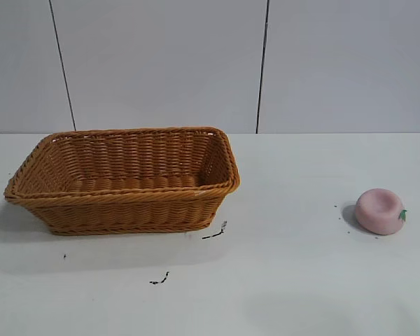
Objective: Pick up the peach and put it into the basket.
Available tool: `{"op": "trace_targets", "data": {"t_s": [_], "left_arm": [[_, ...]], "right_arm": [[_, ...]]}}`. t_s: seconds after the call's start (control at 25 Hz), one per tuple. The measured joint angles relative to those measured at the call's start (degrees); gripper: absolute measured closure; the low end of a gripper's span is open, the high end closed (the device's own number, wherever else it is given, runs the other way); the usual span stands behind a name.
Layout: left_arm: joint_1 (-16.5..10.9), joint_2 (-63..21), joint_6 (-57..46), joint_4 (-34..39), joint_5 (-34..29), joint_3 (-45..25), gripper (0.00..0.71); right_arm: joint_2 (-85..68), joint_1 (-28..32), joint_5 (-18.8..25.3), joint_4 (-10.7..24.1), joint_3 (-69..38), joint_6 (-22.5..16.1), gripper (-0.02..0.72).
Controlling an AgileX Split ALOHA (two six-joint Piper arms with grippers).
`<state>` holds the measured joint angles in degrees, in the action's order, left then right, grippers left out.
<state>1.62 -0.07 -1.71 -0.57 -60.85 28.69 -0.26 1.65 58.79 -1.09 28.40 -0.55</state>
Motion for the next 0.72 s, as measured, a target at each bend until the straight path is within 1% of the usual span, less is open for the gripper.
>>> {"op": "trace_targets", "data": {"t_s": [0.32, 0.44, 0.56, 0.64, 0.72], "left_arm": [[0.0, 0.0, 0.0, 0.0, 0.0, 0.0, 0.017], [0.0, 0.0, 0.0, 0.0, 0.0, 0.0, 0.017], [0.0, 0.0, 0.0, 0.0, 0.0, 0.0, 0.017], [0.0, 0.0, 0.0, 0.0, 0.0, 0.0, 0.017], [0.0, 0.0, 0.0, 0.0, 0.0, 0.0, 0.017]], "right_arm": [[0.0, 0.0, -0.1, 0.0, 0.0, 0.2, 0.123], [1.5, 0.0, -0.1, 0.0, 1.4, 0.6, 0.099], [9.5, 0.0, -0.1, 0.5, 4.4, 0.6, 0.059], [17.7, 0.0, -0.3, 0.7, 6.6, 0.6, 0.050], [25.5, 0.0, -1.5, 0.5, 9.0, 0.6, 0.049]]}}
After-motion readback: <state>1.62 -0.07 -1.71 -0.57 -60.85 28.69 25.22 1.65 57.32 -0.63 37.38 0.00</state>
